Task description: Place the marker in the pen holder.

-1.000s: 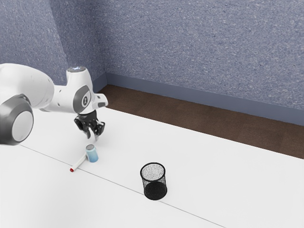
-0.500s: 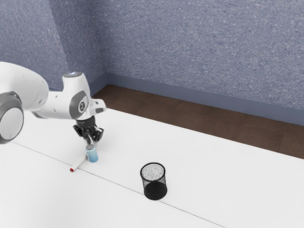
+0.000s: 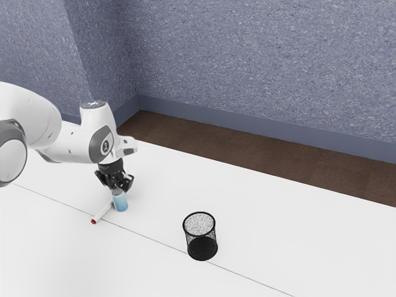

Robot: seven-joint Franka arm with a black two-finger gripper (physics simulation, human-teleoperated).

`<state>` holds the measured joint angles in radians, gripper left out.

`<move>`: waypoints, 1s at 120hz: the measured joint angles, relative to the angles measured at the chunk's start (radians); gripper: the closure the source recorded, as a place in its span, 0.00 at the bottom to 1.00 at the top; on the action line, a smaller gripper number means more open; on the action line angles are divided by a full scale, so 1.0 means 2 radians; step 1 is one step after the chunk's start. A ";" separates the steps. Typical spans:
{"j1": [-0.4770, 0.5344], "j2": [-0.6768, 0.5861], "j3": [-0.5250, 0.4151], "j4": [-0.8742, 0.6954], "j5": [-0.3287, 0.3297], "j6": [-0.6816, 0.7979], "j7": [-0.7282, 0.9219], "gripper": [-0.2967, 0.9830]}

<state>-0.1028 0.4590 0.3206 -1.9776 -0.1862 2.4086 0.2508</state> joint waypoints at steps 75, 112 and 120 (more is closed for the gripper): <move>0.000 -0.079 -0.003 -0.002 0.018 -0.004 -0.020 0.85; -0.003 -0.161 -0.087 0.003 0.021 -0.011 -0.039 0.84; -0.004 -0.171 -0.124 0.004 0.020 -0.009 -0.046 0.84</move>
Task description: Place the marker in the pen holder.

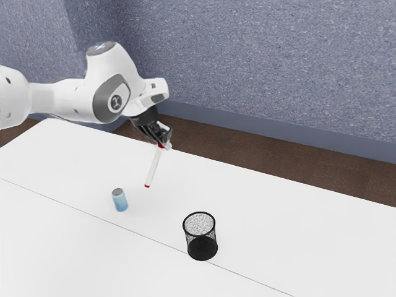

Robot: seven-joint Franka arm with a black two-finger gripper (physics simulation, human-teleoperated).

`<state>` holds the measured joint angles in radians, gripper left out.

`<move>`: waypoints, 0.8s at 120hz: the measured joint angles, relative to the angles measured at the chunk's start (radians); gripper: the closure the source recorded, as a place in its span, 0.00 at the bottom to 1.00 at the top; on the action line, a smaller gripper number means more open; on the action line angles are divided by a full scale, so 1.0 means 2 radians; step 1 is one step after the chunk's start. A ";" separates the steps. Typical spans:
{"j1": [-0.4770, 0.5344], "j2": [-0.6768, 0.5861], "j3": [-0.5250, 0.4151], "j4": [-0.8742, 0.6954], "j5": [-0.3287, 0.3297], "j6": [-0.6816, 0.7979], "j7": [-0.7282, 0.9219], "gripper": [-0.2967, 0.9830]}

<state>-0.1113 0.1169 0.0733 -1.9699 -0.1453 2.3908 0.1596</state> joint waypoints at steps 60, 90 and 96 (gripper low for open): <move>-0.015 0.011 -0.119 -0.031 -0.003 0.067 -0.064 0.83; -0.023 0.026 -0.119 -0.034 -0.004 0.081 -0.083 0.83; -0.026 0.030 -0.119 -0.037 -0.003 0.084 -0.086 0.83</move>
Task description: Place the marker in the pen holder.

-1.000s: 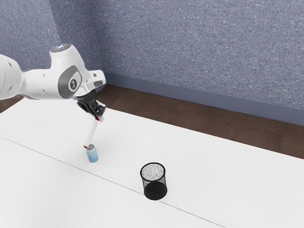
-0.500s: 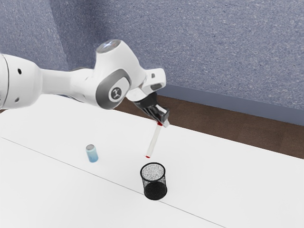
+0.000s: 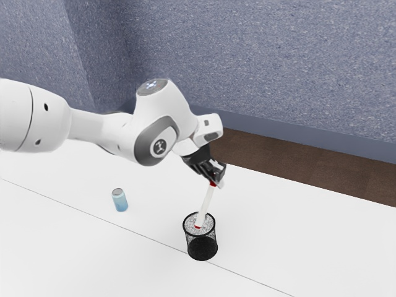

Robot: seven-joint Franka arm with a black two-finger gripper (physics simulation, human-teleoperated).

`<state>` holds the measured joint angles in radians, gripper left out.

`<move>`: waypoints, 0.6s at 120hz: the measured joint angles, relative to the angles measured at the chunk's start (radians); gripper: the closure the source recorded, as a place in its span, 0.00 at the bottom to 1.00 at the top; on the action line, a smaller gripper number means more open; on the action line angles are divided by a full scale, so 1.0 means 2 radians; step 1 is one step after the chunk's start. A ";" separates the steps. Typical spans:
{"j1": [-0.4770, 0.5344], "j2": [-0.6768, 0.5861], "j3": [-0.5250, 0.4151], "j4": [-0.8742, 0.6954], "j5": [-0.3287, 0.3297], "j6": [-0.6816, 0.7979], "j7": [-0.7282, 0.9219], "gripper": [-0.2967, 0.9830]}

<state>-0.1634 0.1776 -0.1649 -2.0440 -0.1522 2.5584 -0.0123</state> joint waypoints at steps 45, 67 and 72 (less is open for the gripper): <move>-0.002 0.004 -0.001 -0.052 -0.005 0.025 -0.015 0.73; -0.007 -0.035 0.012 -0.023 -0.008 -0.006 -0.005 0.45; -0.006 -0.045 0.030 0.037 0.001 -0.065 -0.003 0.41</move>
<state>-0.1763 0.0871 -0.1046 -1.9700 -0.1501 2.4291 -0.0181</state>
